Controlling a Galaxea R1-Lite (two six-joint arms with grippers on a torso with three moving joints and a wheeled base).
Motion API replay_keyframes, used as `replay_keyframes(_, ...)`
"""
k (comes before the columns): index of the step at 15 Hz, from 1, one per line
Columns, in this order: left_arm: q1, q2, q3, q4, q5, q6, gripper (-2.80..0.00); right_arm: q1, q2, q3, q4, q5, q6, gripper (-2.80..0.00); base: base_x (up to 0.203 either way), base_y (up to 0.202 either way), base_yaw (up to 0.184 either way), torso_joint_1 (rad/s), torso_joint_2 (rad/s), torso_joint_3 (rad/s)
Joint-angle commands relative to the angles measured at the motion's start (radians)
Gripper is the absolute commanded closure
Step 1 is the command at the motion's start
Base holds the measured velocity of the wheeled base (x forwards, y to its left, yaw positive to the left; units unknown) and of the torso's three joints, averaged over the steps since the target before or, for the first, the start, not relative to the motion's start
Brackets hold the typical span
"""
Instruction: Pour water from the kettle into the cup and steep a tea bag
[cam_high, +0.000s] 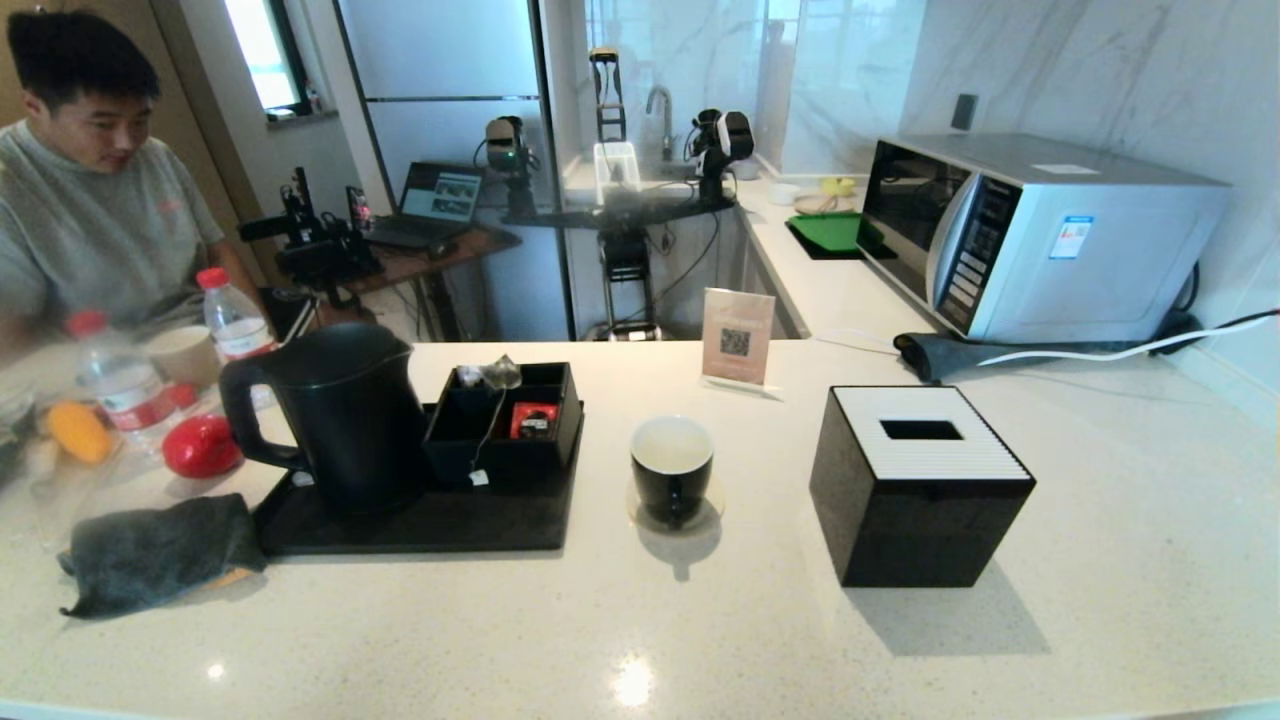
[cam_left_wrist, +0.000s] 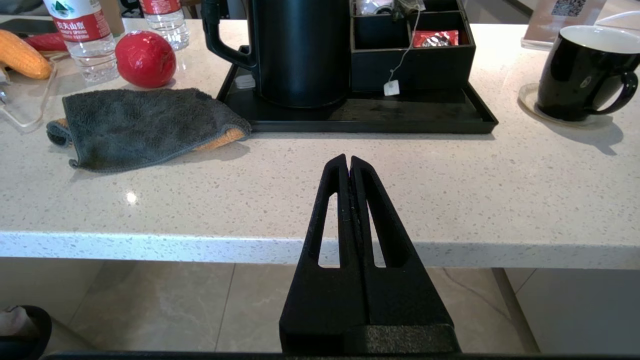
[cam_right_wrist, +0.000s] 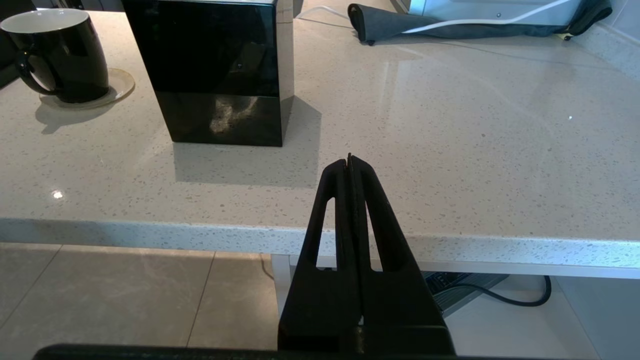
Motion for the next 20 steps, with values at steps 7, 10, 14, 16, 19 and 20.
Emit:
replay_keyframes(7,0.0,0.0,0.0,0.0,0.001,0.0,0.0,0.0,0.001,0.001,0.0,0.0,-0.001,0.0,0.0,0.0,0.0,0.0,0.0,0.0)
replay_keyframes(10,0.0,0.0,0.0,0.0,-0.001,-0.006,0.0,0.0,0.001,0.001,0.0,0.0,-0.001,0.0,0.0,0.0,0.0,0.0,0.0,0.0)
replay_keyframes(14,0.0,0.0,0.0,0.0,-0.001,-0.003,0.0,0.0,0.001,0.001,0.0,0.002,-0.001,0.0,0.0,0.0,0.0,0.0,0.0,0.0)
replay_keyframes(16,0.0,0.0,0.0,0.0,0.001,-0.003,0.0,0.0,0.001,0.001,0.0,0.0,-0.001,0.0,0.0,0.0,0.0,0.0,0.0,0.0)
replay_keyframes(19,0.0,0.0,-0.006,-0.002,0.003,-0.003,0.0,0.0,0.001,0.001,0.0,0.002,-0.001,0.0,0.0,0.0,0.0,0.0,0.0,0.0)
replay_keyframes(20,0.0,0.009,-0.041,0.002,0.004,-0.001,0.0,0.0,0.001,0.001,0.0,0.0,-0.001,0.0,0.0,0.0,0.0,0.0,0.0,0.0)
